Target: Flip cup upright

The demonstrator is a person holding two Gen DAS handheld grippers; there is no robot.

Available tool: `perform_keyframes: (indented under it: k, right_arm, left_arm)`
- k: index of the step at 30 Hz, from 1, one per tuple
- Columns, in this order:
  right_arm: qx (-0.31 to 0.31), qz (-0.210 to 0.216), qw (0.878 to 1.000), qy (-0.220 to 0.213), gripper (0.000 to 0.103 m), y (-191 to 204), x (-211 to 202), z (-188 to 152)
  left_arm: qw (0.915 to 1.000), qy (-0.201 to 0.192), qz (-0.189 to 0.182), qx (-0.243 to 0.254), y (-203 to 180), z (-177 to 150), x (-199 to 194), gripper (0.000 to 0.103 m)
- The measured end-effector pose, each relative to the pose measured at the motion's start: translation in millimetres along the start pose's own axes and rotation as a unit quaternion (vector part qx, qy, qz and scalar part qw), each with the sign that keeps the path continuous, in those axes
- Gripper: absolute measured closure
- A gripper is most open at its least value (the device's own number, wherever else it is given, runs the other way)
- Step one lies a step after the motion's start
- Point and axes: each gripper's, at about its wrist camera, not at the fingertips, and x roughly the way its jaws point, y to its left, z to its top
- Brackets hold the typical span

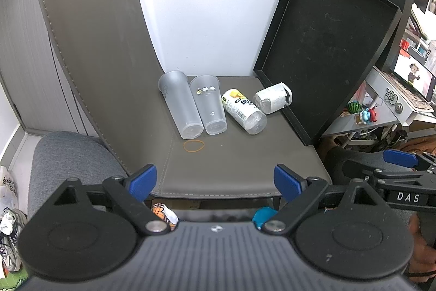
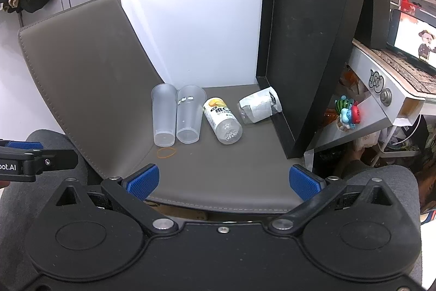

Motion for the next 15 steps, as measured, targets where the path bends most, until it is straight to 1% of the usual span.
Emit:
perform_keyframes:
  k: [15]
  right_arm:
    - [-0.001, -0.003, 1.000, 0.000, 0.000, 1.1, 0.1, 0.1]
  left_arm:
    - [1.0000, 0.000, -0.001, 0.000, 0.1, -1.7, -1.7, 0.011]
